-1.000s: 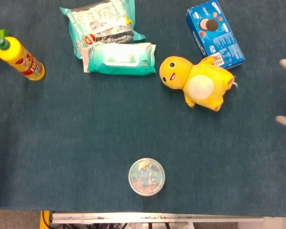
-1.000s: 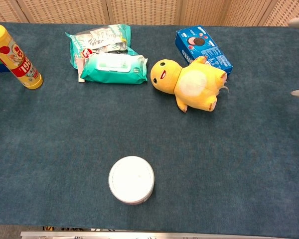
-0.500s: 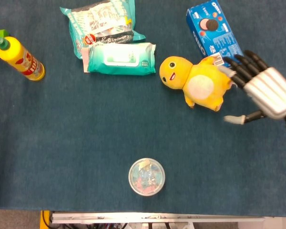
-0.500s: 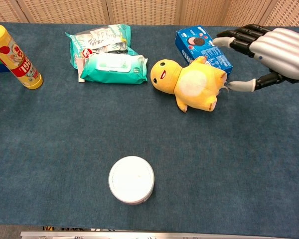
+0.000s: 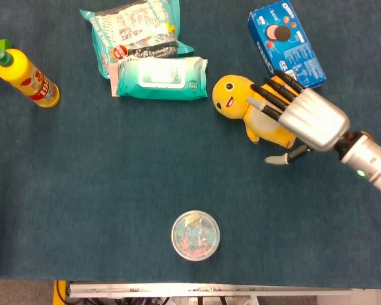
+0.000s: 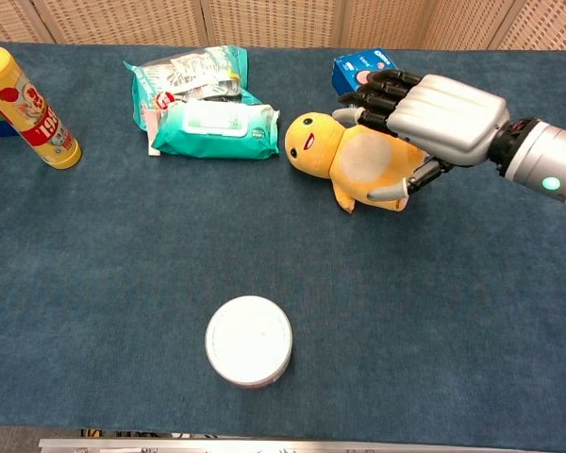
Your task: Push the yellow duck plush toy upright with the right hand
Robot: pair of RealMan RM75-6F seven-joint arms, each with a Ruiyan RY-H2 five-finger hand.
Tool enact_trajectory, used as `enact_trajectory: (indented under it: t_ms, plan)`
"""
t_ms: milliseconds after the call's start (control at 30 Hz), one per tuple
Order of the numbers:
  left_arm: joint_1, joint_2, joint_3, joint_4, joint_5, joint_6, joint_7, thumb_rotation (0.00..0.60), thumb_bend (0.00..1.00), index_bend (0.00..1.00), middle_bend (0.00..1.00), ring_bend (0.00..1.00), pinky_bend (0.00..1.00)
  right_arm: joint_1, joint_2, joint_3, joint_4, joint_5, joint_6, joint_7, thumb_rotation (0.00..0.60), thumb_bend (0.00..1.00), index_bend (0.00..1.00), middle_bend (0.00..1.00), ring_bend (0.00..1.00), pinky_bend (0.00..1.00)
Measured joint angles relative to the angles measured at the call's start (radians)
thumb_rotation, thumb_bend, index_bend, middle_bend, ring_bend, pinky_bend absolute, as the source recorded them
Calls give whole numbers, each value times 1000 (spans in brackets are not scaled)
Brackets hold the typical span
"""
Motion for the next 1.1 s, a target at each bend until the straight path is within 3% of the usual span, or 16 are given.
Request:
enact_trajectory:
  t_ms: [267,400,600,1100]
  plan:
    - [0,4,-1,2,1,-3,-9,600,259,166,165,151,101,35,-135,-31,229,-60,57,41,2,0,66,0,0,0]
    - [0,5,0,-1,2,-5,-6,600,258,167,166,151,101,55,-225,-54,393,-91,109,107,4,0,66,0,0,0]
    - [0,4,-2,-1,-3,-10,-3,600,259,167,166,151,101,81,-325,-96,550,-128,185,192,4,0,56,0,0,0]
    - [-2,1,-3,5,-6,-17,-2,600,259,167,166,151,100,72,-391,-174,709,-132,264,272,6,0,33,0,0,0]
